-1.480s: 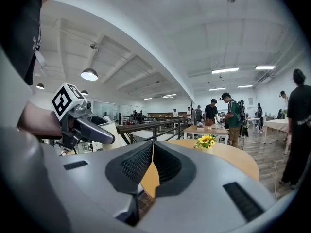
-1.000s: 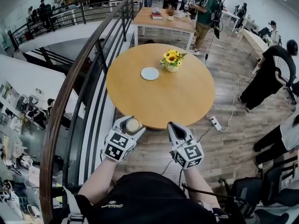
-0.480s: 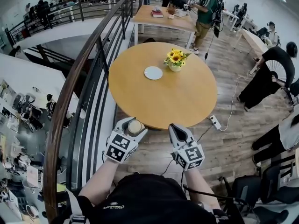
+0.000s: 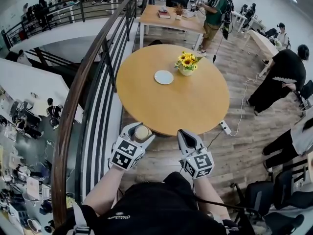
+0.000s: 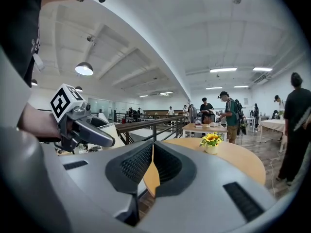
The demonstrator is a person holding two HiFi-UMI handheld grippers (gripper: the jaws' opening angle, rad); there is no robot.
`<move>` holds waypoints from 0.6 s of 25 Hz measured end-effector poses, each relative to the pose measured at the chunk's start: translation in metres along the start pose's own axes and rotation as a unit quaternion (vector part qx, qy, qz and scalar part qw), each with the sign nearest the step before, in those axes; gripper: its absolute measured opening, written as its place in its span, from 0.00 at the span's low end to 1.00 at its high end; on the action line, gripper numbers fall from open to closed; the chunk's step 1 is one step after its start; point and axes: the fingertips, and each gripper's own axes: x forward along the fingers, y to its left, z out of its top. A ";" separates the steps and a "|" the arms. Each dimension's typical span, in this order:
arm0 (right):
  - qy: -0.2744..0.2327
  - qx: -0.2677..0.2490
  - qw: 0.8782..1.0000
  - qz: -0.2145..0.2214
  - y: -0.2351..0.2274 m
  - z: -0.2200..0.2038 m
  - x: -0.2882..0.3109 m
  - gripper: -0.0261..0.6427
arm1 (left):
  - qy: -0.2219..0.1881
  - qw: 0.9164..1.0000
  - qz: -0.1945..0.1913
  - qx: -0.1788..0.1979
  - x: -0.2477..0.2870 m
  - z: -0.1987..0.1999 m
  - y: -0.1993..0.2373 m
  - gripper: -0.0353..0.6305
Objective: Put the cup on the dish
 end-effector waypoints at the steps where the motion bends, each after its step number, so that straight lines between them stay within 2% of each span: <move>1: -0.001 0.000 1.000 -0.002 0.001 0.002 0.001 0.06 | 0.000 1.000 -0.002 0.002 -0.001 0.001 0.002 0.45; 15: -0.006 -0.001 1.000 0.002 -0.010 0.006 0.018 0.06 | -0.004 1.000 -0.002 0.013 0.013 0.014 0.013 0.45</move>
